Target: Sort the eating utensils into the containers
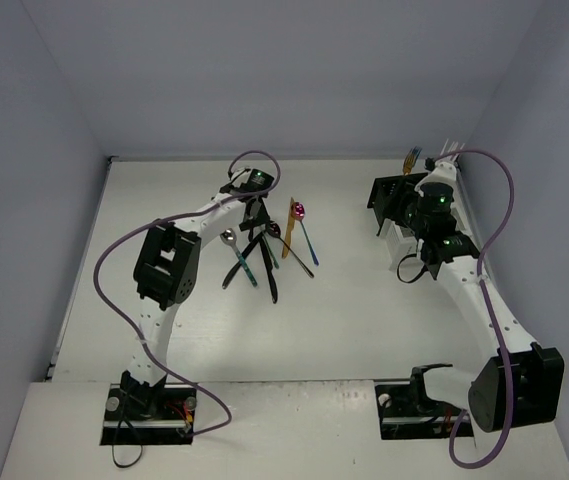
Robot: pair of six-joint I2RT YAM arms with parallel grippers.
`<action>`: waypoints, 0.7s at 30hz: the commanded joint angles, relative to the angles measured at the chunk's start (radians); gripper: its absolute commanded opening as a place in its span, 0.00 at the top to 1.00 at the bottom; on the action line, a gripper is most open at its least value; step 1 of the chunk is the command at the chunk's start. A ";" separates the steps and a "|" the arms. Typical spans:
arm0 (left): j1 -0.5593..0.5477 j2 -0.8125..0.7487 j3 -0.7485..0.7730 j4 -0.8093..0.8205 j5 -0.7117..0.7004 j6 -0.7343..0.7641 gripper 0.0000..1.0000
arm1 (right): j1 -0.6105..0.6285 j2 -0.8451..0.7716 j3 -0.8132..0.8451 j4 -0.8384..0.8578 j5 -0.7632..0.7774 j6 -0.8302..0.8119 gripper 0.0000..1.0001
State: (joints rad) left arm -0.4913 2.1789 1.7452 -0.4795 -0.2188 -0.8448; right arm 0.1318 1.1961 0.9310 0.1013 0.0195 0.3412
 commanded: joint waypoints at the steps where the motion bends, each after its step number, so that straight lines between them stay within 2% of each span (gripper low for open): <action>1: 0.004 -0.036 0.051 -0.014 -0.019 -0.021 0.69 | 0.000 -0.001 0.007 0.064 -0.010 0.012 0.52; 9: -0.063 -0.146 -0.038 -0.010 -0.054 -0.064 0.75 | 0.000 0.011 0.008 0.064 -0.041 0.015 0.52; 21: -0.096 -0.086 -0.043 -0.012 -0.028 -0.120 0.78 | 0.000 -0.021 -0.002 0.064 -0.035 0.010 0.51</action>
State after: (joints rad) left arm -0.5933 2.1183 1.6908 -0.4973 -0.2329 -0.9320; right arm 0.1318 1.2060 0.9233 0.1016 -0.0120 0.3447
